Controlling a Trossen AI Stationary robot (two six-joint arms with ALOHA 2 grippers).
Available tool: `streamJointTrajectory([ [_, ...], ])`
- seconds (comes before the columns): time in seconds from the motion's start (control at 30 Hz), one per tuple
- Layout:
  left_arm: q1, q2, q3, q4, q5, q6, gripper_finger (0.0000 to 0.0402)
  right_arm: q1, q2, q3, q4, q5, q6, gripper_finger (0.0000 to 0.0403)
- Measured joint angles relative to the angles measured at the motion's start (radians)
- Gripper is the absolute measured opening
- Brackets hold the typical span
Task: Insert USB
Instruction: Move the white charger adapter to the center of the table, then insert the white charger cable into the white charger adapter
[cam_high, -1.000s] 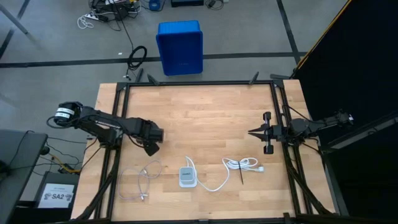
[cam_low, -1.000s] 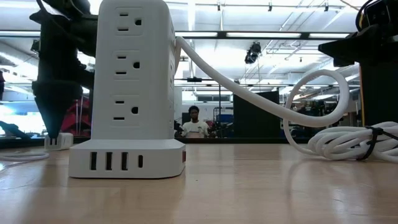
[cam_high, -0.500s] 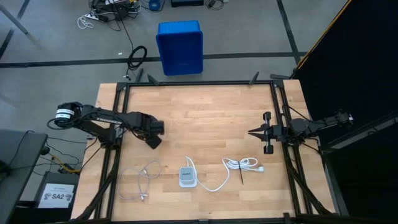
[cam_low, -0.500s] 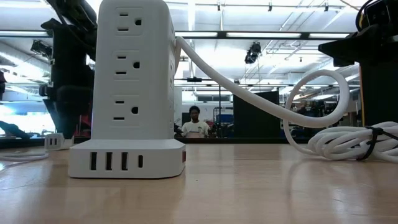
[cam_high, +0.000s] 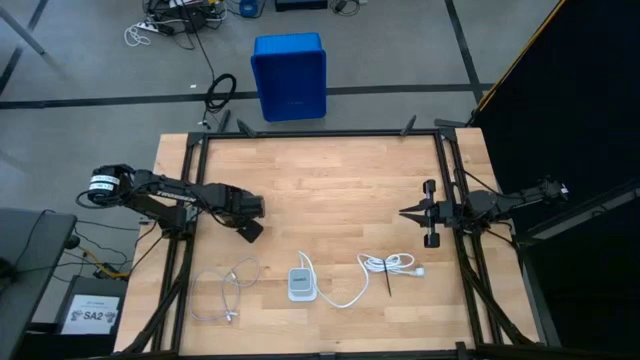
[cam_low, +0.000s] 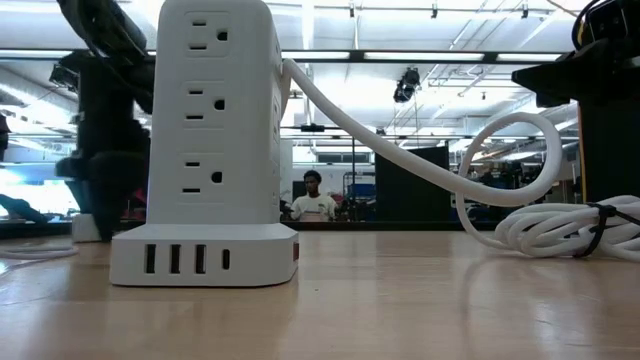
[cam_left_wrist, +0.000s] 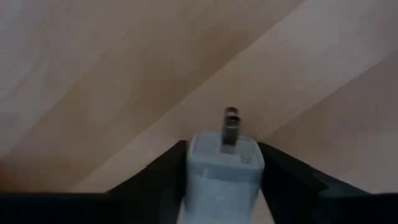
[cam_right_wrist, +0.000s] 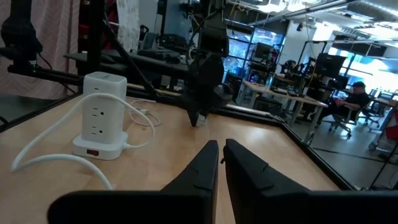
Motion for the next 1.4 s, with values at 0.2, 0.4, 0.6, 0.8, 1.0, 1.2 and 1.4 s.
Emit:
streamJointTrajectory([
  [0.2,0.0,0.036,0.029,0.133,0.019,0.089,0.0126,0.0,0.0,0.0,0.0,0.0,0.0,0.0008],
  [0.4,0.007,0.122,0.174,0.218,-0.01,0.26,0.0126,0.0,0.0,0.0,0.003,0.0,0.0,0.0005],
  [0.6,0.037,0.282,0.404,0.242,-0.018,0.45,0.0126,0.0,0.0,0.0,0.006,0.0,0.0,0.0008],
  [0.8,0.051,0.519,0.672,0.182,0.015,0.629,0.0126,0.0,0.0,0.0,0.006,0.0,0.0,0.0006],
  [1.0,0.047,0.7,0.896,0.052,0.019,0.72,0.0216,0.0,0.0,0.0,0.011,0.0,0.0,0.0006],
  [1.2,0.034,0.74,0.994,0.043,0.005,0.754,0.0298,0.0,0.0,0.0,0.012,0.0,0.0,0.0008],
  [1.4,0.033,0.714,1.162,-0.185,-0.052,0.777,0.0295,0.0,0.0,0.0,0.013,0.0,0.0,0.0005],
])
